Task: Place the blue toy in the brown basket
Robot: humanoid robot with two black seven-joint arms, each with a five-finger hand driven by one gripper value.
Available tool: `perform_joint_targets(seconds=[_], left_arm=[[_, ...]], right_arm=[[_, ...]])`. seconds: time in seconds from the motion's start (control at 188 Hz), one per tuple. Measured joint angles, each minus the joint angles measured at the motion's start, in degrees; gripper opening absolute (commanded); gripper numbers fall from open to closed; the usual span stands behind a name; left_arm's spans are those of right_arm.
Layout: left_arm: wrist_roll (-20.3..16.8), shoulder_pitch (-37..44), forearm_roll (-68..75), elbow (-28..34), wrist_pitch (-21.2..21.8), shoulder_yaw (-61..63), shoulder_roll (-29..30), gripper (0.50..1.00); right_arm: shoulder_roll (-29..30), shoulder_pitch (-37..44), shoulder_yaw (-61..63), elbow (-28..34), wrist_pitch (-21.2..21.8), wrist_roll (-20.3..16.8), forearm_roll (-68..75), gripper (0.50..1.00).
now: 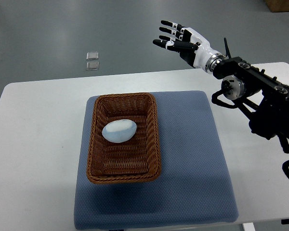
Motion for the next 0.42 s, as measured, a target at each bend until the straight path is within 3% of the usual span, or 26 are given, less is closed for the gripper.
perform_joint_targets(seconds=[0.149, 0.271, 0.419], left_arm=[[0.01, 0.01, 0.00, 0.00, 0.00, 0.00, 0.00, 1.000], [0.00, 0.00, 0.00, 0.00, 0.00, 0.00, 0.00, 1.000], [0.00, 0.00, 0.00, 0.00, 0.00, 0.00, 0.00, 1.000]], right_arm=[[3.50, -5.47, 7.73, -2.13, 2.71, 0.83, 5.99, 0.909], [5.30, -8.80, 10.04, -2.77, 6.70, 4.42, 10.55, 0.909], [5.81, -9.95, 10.30, -4.04, 8.02, 7.07, 12.13, 0.909]])
